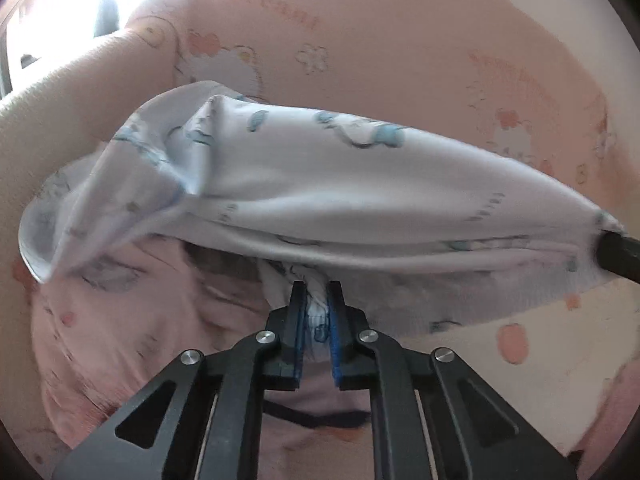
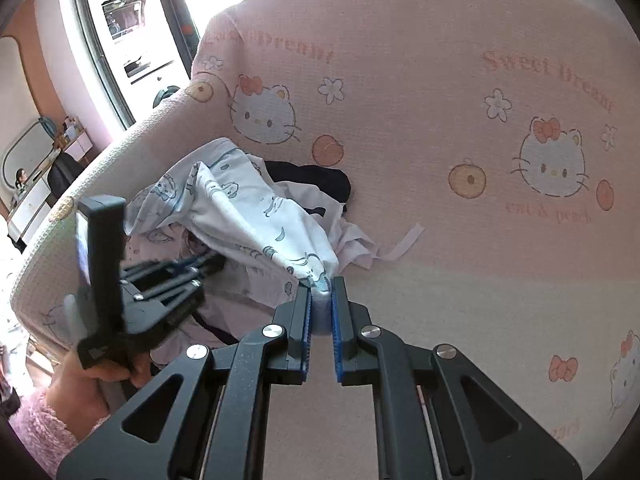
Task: Fold clothes
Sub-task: 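Lift the pants out of the pile with both grippers onto the seat, then grasp the elastic waistband of the pants with the left gripper and lift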
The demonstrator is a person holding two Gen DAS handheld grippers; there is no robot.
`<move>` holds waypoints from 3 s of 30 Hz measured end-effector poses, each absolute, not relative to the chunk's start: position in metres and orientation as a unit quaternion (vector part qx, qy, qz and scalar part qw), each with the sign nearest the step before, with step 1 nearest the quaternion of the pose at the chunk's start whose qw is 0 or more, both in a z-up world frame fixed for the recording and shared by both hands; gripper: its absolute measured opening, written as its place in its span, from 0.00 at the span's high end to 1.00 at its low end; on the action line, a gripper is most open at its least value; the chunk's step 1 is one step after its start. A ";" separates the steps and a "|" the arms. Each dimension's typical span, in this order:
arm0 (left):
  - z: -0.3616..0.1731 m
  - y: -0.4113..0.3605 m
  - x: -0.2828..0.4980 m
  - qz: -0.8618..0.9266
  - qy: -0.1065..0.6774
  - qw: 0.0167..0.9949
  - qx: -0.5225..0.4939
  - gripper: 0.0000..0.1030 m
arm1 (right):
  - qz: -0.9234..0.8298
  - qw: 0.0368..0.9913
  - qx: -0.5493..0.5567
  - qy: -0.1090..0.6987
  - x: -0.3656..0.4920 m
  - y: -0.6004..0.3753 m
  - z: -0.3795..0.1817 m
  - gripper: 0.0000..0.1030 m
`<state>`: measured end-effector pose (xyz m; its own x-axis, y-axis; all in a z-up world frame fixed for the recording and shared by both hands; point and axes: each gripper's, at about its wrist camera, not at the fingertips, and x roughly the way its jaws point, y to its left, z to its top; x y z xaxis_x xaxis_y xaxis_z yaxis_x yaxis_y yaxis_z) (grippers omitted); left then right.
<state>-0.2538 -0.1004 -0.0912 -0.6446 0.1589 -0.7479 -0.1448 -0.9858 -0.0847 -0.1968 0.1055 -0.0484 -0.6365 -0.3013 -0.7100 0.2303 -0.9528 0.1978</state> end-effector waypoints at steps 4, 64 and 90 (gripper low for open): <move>-0.064 -0.082 -0.215 0.912 -0.013 0.130 -0.390 0.90 | -0.908 0.147 0.391 -0.036 -0.184 0.114 -0.037 0.93; -0.101 0.017 -0.075 0.848 -0.033 0.189 -0.495 0.90 | -0.843 0.196 0.500 -0.013 -0.049 0.183 -0.143 0.56; -0.164 0.084 -0.070 0.799 0.051 0.190 -0.568 0.78 | -0.914 -0.042 0.404 -0.001 -0.048 0.245 -0.099 0.77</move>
